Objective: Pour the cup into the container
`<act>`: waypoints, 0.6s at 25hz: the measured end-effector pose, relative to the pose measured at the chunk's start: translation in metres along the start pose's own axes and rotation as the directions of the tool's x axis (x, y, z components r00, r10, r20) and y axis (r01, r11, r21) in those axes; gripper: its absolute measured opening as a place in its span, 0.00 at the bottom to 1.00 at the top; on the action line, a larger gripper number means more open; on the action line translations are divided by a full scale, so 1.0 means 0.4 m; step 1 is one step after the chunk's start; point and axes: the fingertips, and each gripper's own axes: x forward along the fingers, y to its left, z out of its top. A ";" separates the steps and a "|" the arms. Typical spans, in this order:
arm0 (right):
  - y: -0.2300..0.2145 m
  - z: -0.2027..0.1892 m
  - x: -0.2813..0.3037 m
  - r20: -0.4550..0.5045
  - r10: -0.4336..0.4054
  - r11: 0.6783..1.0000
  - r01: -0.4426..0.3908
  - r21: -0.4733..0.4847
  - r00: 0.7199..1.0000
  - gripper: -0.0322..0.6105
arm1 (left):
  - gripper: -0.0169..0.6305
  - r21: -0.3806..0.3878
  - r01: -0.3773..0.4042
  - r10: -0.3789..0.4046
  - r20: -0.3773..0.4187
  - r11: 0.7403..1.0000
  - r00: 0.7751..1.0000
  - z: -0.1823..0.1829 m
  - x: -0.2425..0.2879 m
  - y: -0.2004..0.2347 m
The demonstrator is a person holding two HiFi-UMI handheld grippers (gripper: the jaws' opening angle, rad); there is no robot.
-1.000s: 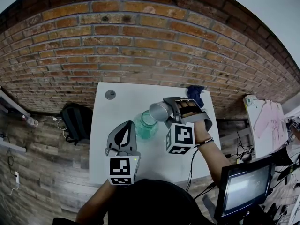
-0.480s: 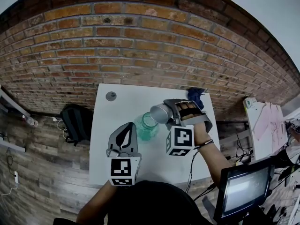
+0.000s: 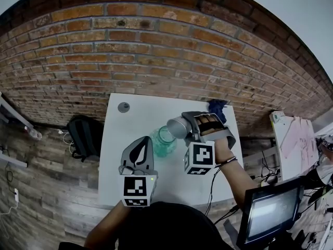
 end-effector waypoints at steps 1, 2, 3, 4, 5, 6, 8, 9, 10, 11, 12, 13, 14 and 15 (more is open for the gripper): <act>-0.002 0.002 0.000 0.001 -0.002 1.000 0.002 -0.004 1.000 0.49 | 0.02 -0.001 -0.001 0.001 0.000 1.000 1.000 0.000 0.000 0.000; -0.004 0.003 -0.001 0.002 -0.003 1.000 0.003 -0.008 1.000 0.49 | 0.02 -0.002 -0.003 0.003 0.000 1.000 1.000 0.001 0.000 0.000; -0.005 0.005 -0.001 0.003 -0.005 1.000 0.005 -0.010 1.000 0.49 | 0.02 -0.002 -0.003 0.003 0.001 1.000 1.000 0.001 -0.001 0.000; -0.004 0.005 -0.001 0.003 -0.005 1.000 0.005 -0.012 1.000 0.49 | 0.02 -0.001 -0.003 0.003 0.002 1.000 1.000 0.002 -0.001 0.000; -0.004 0.006 0.000 0.003 -0.005 1.000 0.005 -0.013 1.000 0.49 | 0.02 -0.001 -0.003 0.003 0.003 1.000 1.000 0.003 -0.002 0.000; -0.003 0.006 0.000 0.003 -0.005 1.000 0.005 -0.014 1.000 0.49 | 0.02 -0.001 -0.004 0.004 0.003 1.000 1.000 0.003 -0.002 0.000; -0.003 0.008 0.000 0.003 -0.006 1.000 0.006 -0.018 1.000 0.49 | 0.02 0.000 -0.006 0.006 0.003 1.000 1.000 0.003 -0.003 0.000; -0.004 0.008 0.000 0.002 -0.009 1.000 0.009 -0.023 1.000 0.49 | 0.02 0.000 -0.006 0.006 0.003 1.000 1.000 0.003 -0.004 0.000; -0.005 0.009 0.000 0.001 -0.011 1.000 0.011 -0.027 1.000 0.49 | 0.02 0.001 -0.007 0.007 0.004 1.000 1.000 0.004 -0.004 0.001; -0.006 0.010 0.000 0.000 -0.013 0.999 0.013 -0.031 1.000 0.49 | 0.02 0.001 -0.006 0.006 0.004 1.000 1.000 0.004 -0.004 0.001; -0.007 0.011 0.000 0.000 -0.014 0.999 0.014 -0.034 1.000 0.49 | 0.02 0.000 -0.006 0.006 0.005 1.000 1.000 0.004 -0.003 0.001; -0.007 0.012 0.000 0.000 -0.014 0.999 0.014 -0.035 1.000 0.49 | 0.02 0.000 -0.006 0.006 0.006 1.000 1.000 0.005 -0.003 0.001; -0.007 0.012 -0.001 0.001 -0.014 0.999 0.014 -0.034 1.000 0.49 | 0.02 -0.001 -0.005 0.005 0.007 1.000 1.000 0.005 -0.003 0.001; -0.007 0.011 -0.001 0.002 -0.014 0.999 0.014 -0.032 1.000 0.49 | 0.02 -0.002 -0.004 0.004 0.008 1.000 1.000 0.005 -0.002 0.000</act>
